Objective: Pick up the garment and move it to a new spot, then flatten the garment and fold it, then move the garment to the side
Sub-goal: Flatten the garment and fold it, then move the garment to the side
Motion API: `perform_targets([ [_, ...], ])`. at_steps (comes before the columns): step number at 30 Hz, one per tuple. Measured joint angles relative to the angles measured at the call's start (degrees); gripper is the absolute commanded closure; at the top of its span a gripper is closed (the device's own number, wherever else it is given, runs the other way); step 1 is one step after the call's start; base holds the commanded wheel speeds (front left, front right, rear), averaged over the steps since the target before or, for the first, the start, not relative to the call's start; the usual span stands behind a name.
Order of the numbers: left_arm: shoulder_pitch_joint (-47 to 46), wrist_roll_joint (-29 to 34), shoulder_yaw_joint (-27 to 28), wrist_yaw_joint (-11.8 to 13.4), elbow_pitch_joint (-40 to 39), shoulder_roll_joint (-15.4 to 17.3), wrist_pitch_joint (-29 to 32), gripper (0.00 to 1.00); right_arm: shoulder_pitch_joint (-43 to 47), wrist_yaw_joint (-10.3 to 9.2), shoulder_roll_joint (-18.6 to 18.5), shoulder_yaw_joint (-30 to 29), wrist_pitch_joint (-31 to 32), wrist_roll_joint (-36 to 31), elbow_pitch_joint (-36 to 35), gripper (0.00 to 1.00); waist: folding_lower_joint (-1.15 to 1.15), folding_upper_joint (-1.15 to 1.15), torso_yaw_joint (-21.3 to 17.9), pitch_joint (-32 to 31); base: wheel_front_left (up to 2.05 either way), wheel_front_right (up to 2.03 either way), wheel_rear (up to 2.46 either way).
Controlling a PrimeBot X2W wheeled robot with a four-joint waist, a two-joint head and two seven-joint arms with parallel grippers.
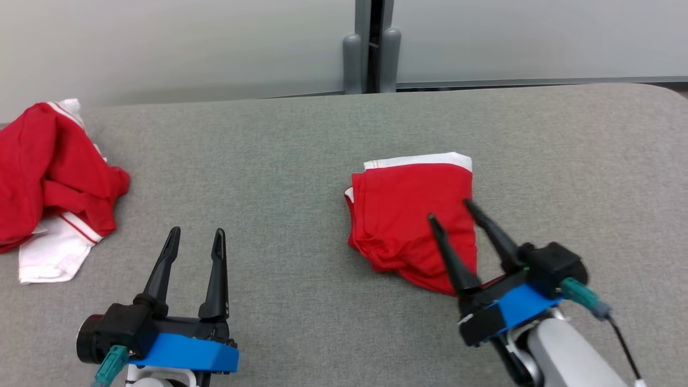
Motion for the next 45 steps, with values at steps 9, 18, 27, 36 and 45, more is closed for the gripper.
perform_targets([
  [9, 0.8, 2.1, 1.8, 0.0, 1.0, 0.0, 0.0, 0.00, 7.3, 0.00, 1.9, -13.2, 0.0, -7.0, -6.4, 0.00, 0.00, 0.00, -2.4, -2.3, 0.00, 0.00, 0.00],
  [18, 3.2, 4.4, 3.9, 0.0, 1.4, 0.0, 0.0, 0.00, 14.2, 0.00, 5.3, -21.4, 0.0, -9.7, -8.7, 0.00, 0.00, 0.00, -3.5, -4.5, 0.00, 0.00, 0.00],
  [27, 5.8, 5.0, 5.5, 0.1, 1.6, 0.0, 0.0, 0.00, 16.7, 0.00, 7.0, -23.6, 0.0, -10.4, -8.2, 0.00, 0.00, 0.00, -3.2, -5.5, 0.00, 0.00, 0.00],
  [36, 6.5, 5.1, 5.4, 0.6, 1.7, 0.0, 0.0, 0.00, 17.6, 0.00, 7.4, -24.4, 0.0, -10.4, -6.9, 0.00, 0.00, 0.00, -2.5, -6.4, 0.00, 0.00, 0.00],
  [45, 6.4, 5.1, 5.4, 0.6, 1.5, 0.0, 0.0, 0.00, 16.2, 0.00, 7.2, -23.3, 0.0, -11.2, -6.2, 0.00, 0.00, 0.00, -1.9, -6.0, 0.00, 0.00, 0.00],
])
